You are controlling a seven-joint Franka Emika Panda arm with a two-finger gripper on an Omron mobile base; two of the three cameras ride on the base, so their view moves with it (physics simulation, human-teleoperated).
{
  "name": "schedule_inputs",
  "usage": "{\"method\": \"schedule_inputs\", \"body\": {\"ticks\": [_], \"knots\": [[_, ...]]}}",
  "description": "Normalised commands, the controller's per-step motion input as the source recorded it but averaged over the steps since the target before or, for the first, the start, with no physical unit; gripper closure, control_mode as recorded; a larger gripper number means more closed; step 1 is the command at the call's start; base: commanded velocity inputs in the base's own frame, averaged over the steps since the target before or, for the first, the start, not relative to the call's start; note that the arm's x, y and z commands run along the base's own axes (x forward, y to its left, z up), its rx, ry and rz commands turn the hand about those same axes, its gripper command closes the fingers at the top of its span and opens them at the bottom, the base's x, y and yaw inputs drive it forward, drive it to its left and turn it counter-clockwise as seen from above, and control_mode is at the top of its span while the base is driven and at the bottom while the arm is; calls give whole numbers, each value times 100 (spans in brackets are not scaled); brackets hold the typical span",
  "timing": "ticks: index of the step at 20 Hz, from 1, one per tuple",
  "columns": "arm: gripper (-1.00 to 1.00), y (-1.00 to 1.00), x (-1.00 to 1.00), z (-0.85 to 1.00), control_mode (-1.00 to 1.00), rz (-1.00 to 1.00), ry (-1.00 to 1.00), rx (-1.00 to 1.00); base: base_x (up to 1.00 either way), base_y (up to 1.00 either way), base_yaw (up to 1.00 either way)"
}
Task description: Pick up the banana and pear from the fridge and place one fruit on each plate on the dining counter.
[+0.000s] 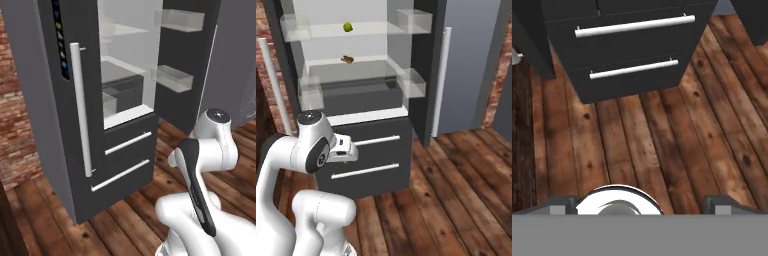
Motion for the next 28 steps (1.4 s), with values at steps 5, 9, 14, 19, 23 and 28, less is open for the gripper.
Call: {"method": "schedule_inputs", "body": {"ticks": [5, 9, 14, 19, 23, 28], "knots": [[-100, 0, 0, 0, 100, 0, 0, 0, 39, -39, 27], [-100, 0, 0, 0, 100, 0, 0, 0, 34, -60, 23], [-100, 0, 0, 0, 100, 0, 0, 0, 47, -40, 24], [-100, 0, 0, 0, 100, 0, 0, 0, 64, -16, 25], [-100, 0, 0, 0, 100, 0, 0, 0, 70, -11, 23], [-100, 0, 0, 0, 100, 0, 0, 0, 61, -21, 22]]}}
